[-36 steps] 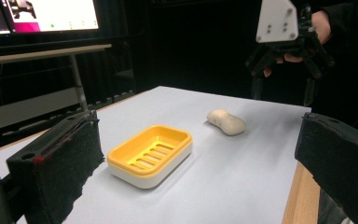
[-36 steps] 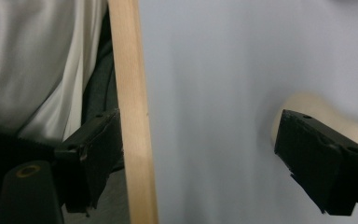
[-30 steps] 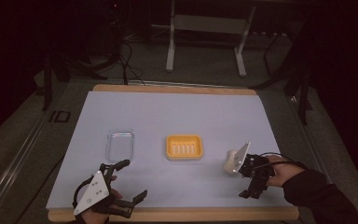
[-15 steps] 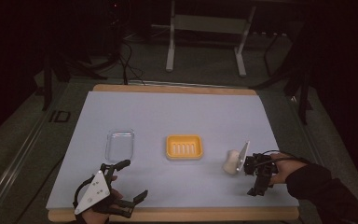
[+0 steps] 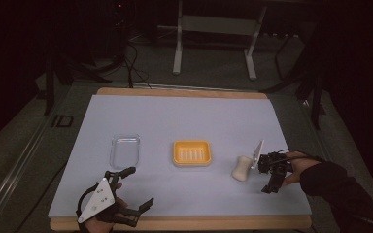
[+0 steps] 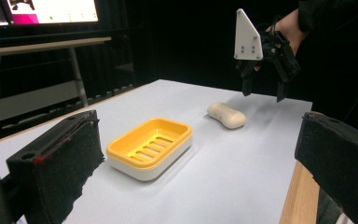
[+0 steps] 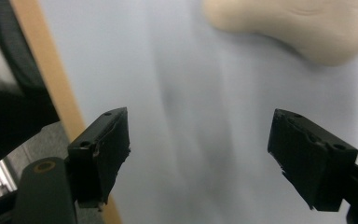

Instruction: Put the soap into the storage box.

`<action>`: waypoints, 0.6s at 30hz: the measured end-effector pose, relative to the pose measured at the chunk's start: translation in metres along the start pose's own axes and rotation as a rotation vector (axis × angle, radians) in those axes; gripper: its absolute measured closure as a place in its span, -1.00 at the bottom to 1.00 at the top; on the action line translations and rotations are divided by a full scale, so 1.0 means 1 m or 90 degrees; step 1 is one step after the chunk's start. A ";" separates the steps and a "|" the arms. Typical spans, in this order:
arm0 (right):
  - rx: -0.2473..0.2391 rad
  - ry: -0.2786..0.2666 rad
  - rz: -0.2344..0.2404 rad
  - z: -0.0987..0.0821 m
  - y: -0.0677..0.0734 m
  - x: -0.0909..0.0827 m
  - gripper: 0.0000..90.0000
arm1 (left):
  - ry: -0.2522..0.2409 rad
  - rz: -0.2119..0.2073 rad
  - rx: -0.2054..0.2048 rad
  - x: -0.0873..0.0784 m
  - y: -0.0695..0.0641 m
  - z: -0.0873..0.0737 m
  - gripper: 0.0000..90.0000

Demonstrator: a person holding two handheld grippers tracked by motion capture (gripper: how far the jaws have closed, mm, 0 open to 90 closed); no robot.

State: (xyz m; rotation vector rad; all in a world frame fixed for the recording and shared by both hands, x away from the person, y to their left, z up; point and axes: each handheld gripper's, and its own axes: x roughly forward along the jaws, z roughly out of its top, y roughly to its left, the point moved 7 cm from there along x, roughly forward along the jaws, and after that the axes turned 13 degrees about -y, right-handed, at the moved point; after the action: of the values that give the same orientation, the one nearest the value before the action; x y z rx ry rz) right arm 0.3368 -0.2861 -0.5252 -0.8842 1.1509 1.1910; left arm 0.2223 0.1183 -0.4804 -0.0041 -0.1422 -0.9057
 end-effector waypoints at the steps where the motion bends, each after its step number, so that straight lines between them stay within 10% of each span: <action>1: 0.000 0.000 0.000 0.000 0.000 0.000 -0.55 | 0.000 0.000 0.000 0.000 0.000 0.000 -0.98; 18: -0.122 -0.013 -0.044 0.006 -0.037 0.005 -0.50 | 0.013 0.043 0.002 -0.016 0.001 -0.002 -0.98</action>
State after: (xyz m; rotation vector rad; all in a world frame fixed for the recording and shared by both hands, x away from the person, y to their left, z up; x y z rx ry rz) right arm 0.3738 -0.2862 -0.5306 -1.0453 0.9930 1.2655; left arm 0.2135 0.1309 -0.4845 0.0023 -0.1241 -0.8386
